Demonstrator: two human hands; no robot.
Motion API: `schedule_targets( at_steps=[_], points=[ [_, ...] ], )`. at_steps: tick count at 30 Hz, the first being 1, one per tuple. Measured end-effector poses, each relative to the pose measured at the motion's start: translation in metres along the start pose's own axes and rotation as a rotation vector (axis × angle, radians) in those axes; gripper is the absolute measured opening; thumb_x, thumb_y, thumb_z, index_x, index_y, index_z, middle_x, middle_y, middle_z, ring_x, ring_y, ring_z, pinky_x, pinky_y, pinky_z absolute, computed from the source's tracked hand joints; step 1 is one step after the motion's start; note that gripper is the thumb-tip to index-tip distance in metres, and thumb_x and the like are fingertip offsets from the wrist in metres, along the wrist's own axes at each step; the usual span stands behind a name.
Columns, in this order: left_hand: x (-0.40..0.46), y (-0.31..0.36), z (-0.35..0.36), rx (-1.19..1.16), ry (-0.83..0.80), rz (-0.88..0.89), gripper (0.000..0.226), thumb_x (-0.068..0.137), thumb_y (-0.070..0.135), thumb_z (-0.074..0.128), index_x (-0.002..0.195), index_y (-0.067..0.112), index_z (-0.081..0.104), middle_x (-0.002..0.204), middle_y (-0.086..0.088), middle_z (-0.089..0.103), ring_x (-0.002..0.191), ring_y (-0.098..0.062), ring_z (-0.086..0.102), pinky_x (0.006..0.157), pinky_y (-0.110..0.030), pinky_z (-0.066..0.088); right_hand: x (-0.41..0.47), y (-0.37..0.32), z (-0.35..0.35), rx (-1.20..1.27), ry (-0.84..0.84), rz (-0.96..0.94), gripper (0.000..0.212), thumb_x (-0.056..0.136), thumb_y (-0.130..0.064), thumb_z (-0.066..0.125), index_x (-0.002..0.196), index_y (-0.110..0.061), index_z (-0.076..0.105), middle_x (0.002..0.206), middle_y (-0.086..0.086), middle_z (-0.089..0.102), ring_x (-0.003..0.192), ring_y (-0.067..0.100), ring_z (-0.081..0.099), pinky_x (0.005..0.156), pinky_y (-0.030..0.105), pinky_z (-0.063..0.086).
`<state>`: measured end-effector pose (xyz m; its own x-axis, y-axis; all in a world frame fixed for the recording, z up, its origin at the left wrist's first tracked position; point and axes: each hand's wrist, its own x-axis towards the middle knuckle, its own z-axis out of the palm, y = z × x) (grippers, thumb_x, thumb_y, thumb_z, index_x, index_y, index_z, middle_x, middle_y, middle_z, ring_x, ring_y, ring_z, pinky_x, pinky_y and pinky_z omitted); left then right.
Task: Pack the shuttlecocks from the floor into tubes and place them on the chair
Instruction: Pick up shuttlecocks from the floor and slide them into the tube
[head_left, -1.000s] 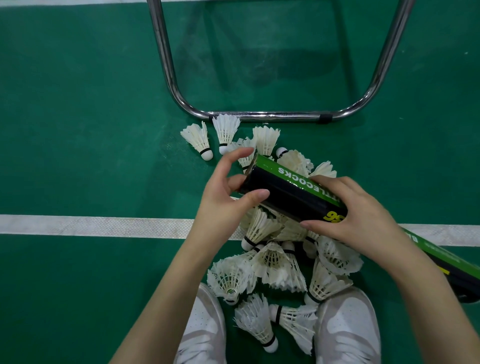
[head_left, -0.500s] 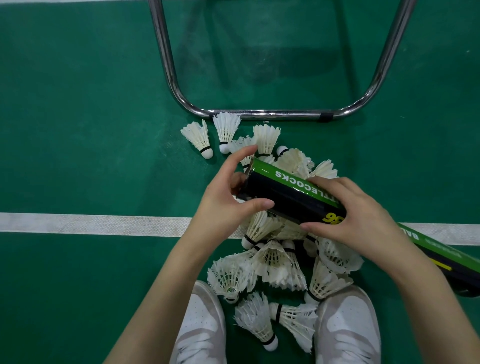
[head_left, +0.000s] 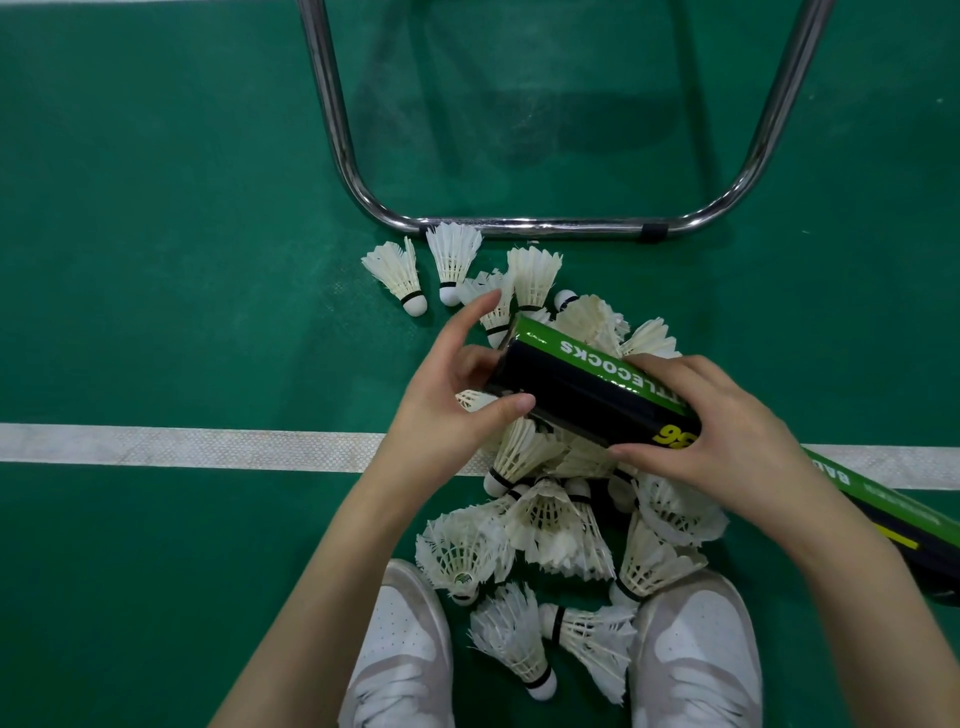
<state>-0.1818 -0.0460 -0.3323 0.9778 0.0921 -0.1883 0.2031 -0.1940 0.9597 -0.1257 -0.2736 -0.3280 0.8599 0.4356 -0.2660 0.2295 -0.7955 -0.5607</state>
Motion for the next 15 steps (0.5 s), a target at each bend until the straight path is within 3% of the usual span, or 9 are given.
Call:
schedule_targets(
  at_steps=[3, 7, 12, 15],
  points=[
    [-0.001, -0.008, -0.001, 0.03, 0.075, -0.017, 0.076, 0.079, 0.007, 0.074, 0.14, 0.032, 0.036, 0.101, 0.004, 0.066, 0.101, -0.002, 0.062, 0.095, -0.016, 0.044, -0.002, 0.004, -0.004, -0.001, 0.006, 0.026, 0.081, 0.056, -0.071, 0.056, 0.13, -0.043, 0.038, 0.11, -0.022, 0.04, 0.103, 0.015, 0.051, 0.084, 0.042, 0.048],
    [-0.003, -0.022, 0.001, 0.063, 0.137, -0.047, 0.072, 0.08, 0.006, 0.073, 0.134, 0.037, 0.038, 0.104, 0.009, 0.064, 0.101, 0.0, 0.061, 0.092, -0.017, 0.046, -0.004, 0.007, -0.006, 0.011, 0.028, 0.038, 0.083, 0.053, -0.073, 0.054, 0.129, -0.044, 0.039, 0.11, -0.023, 0.041, 0.101, 0.012, 0.049, 0.085, 0.04, 0.046],
    [-0.007, -0.036, 0.013, 0.127, 0.059, -0.085, 0.074, 0.083, 0.007, 0.07, 0.133, 0.046, 0.032, 0.097, 0.01, 0.069, 0.098, 0.004, 0.061, 0.092, -0.015, 0.043, -0.007, 0.008, -0.01, 0.058, 0.042, 0.06, 0.076, 0.059, -0.061, 0.065, 0.129, -0.041, 0.041, 0.107, -0.021, 0.043, 0.097, 0.005, 0.046, 0.082, 0.034, 0.045],
    [-0.006, -0.043, 0.023, 0.249, -0.021, -0.1, 0.081, 0.085, 0.011, 0.068, 0.133, 0.056, 0.022, 0.108, 0.018, 0.066, 0.099, -0.005, 0.058, 0.084, -0.013, 0.04, -0.008, 0.008, -0.01, 0.058, 0.035, 0.066, 0.075, 0.061, -0.058, 0.067, 0.129, -0.04, 0.041, 0.107, -0.02, 0.043, 0.097, 0.007, 0.047, 0.082, 0.036, 0.046]
  ],
)
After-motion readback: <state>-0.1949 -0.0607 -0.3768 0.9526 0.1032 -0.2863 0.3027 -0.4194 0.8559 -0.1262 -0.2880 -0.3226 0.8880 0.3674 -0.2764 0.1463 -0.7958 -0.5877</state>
